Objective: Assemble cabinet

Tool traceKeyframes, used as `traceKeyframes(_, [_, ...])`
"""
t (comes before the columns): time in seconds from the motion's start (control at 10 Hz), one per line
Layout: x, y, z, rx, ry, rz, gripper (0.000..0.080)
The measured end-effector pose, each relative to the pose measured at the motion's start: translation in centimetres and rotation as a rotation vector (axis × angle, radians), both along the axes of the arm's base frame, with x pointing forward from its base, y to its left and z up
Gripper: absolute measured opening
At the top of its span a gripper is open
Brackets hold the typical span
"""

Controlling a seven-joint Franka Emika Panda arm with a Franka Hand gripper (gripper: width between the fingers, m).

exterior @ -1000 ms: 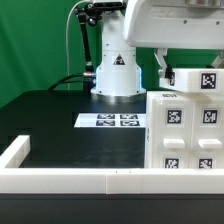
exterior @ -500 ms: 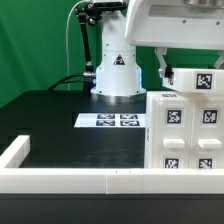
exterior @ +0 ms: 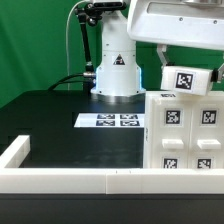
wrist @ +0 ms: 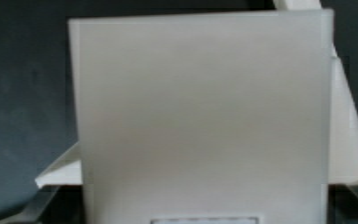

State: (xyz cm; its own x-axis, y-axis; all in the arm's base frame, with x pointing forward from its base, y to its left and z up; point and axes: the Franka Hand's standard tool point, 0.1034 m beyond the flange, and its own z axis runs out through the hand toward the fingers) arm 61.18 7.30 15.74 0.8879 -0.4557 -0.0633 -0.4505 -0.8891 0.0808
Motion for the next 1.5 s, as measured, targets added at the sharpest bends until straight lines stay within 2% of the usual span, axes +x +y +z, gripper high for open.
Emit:
traceKeyframes(0.3, [0.7,0.3,0.1,-0.030,-0.059,-0.434,0.0566])
traceKeyframes(0.6, [1.3,0.4,0.1,-0.027,-0.101,-0.656,0.0566])
traceKeyframes(1.0, [1.2,1.1,-0.1,-0.022,-0.093,-0.960,0.0566])
traceKeyframes(1.1, [1.1,1.2,-0.1,-0.018,-0.092,-0.905,0.0737])
traceKeyframes(1.2, [0.9,1.4,0.1,-0.006,-0.083,-0.919,0.0785])
traceKeyframes(1.3, [0.8,1.4,0.7,0.000,-0.080,-0.916,0.0797])
traceKeyframes(1.5, [1.0,1.7,2.8,0.064,-0.081,-0.946,0.0797])
